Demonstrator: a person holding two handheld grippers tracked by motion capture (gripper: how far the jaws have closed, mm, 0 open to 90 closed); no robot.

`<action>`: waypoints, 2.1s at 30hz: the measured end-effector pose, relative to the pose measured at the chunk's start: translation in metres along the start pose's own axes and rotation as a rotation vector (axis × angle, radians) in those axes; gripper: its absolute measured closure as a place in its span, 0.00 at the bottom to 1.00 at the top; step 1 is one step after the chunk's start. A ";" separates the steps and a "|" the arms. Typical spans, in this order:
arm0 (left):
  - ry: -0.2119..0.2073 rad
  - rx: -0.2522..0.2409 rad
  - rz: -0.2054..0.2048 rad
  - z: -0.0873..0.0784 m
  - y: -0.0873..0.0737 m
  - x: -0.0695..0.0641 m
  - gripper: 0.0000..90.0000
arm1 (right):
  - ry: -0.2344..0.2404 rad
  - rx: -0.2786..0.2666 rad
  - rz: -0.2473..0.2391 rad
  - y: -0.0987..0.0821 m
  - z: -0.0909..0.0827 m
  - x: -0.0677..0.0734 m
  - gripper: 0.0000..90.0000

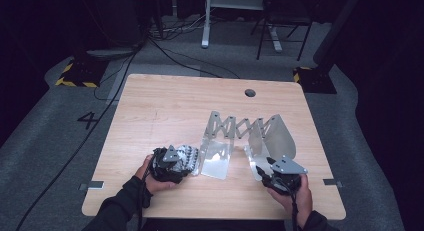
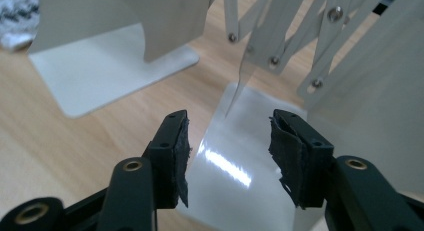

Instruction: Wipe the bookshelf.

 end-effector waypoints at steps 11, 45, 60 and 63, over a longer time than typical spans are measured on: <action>0.016 -0.006 -0.019 0.001 0.000 0.005 0.36 | -0.123 -0.046 0.101 0.043 0.026 -0.018 0.55; -0.066 -0.306 0.215 -0.044 0.068 -0.046 0.81 | 0.162 -0.084 0.029 0.080 0.070 -0.030 0.99; -0.207 -0.205 0.387 -0.007 0.069 -0.123 0.81 | 0.258 -0.120 -0.067 0.089 0.071 -0.018 0.91; -0.224 -0.173 0.357 0.000 0.061 -0.120 0.81 | 0.267 -0.141 -0.072 0.090 0.063 -0.020 0.84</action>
Point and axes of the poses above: each handheld gripper's, and its own axes: z roughly forward along the jaws, y roughly out of its top, x roughly to its left, the point moved 6 cm from there along z, roughly forward along the jaws, and after that the axes turned 1 degree about -z, right-handed, at the moved point
